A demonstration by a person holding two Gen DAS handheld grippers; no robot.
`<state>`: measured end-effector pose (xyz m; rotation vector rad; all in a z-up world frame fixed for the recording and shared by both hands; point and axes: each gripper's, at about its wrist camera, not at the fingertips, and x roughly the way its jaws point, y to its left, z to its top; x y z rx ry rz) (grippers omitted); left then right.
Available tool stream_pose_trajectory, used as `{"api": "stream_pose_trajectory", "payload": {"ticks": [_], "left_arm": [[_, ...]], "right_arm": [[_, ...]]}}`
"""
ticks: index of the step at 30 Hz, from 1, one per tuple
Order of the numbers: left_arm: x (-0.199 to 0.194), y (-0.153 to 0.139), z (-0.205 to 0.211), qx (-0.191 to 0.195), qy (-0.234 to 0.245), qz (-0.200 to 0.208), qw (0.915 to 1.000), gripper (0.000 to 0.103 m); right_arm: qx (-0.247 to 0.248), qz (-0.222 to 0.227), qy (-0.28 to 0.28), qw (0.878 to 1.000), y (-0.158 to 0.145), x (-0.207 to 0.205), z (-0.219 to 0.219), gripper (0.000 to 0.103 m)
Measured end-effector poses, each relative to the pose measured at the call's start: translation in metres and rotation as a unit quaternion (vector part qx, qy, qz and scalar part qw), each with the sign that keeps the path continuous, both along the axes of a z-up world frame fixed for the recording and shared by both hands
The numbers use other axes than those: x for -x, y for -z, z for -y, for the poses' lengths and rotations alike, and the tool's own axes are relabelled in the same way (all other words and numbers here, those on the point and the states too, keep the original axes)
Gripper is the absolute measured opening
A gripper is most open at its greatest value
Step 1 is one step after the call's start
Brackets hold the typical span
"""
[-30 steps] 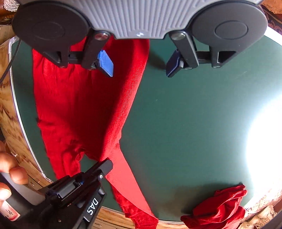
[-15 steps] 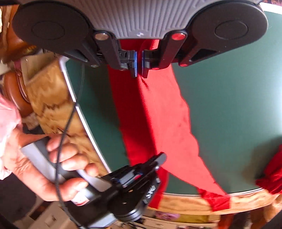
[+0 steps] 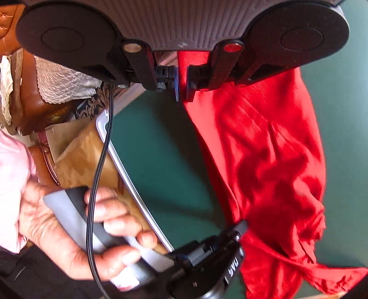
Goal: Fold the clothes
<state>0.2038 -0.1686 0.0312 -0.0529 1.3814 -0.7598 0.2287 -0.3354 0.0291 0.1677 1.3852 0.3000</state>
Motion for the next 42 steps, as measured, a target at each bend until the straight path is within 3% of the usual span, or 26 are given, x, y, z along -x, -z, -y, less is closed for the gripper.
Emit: {"api": "stream_pose_trajectory", "payload": {"ticks": [4,10,12,15,19,21,25,29,34,38,42], "left_arm": [[0.009,-0.001,0.003,-0.003,0.010,0.004,0.9999,0.007],[0.018,-0.023,-0.014,-0.023,0.022,0.060,0.9977,0.010],[0.012,-0.018,-0.012,-0.038,0.023,0.055,0.9975,0.010],[0.006,-0.015,-0.016,-0.052,0.032,0.046,0.9971,0.010],[-0.005,-0.008,-0.032,-0.027,-0.011,0.008,0.9995,0.010],[-0.004,-0.007,-0.044,-0.023,-0.015,0.002,0.9996,0.010],[-0.010,-0.005,-0.054,-0.016,-0.018,-0.009,0.9997,0.010],[-0.014,-0.003,-0.059,-0.008,-0.027,-0.021,0.9994,0.010],[-0.012,0.002,-0.060,-0.004,-0.044,-0.031,0.9985,0.010],[-0.015,0.002,-0.069,-0.001,-0.068,-0.043,0.9967,0.010],[-0.007,0.022,-0.058,0.008,-0.098,-0.055,0.9937,0.010]], "right_arm": [[-0.013,0.007,0.002,1.000,-0.003,0.008,0.007,0.005],[-0.020,0.014,0.013,1.000,-0.001,0.003,0.011,0.005],[-0.023,0.017,0.016,0.999,0.002,0.003,0.011,0.005],[-0.028,0.017,0.020,0.999,0.006,-0.030,-0.001,0.006],[-0.028,0.019,0.018,0.999,0.014,-0.040,-0.011,0.006],[-0.018,0.023,0.012,0.999,0.011,-0.041,-0.013,0.008],[0.016,0.066,0.001,0.998,-0.007,-0.051,-0.018,0.030],[0.017,0.121,-0.041,0.992,-0.022,-0.078,-0.041,0.036],[-0.006,0.165,-0.123,0.978,-0.025,-0.138,-0.104,0.038],[0.046,0.194,-0.196,0.960,-0.016,-0.171,-0.150,0.038],[0.085,0.197,-0.253,0.944,-0.004,-0.191,-0.170,0.037]]}}
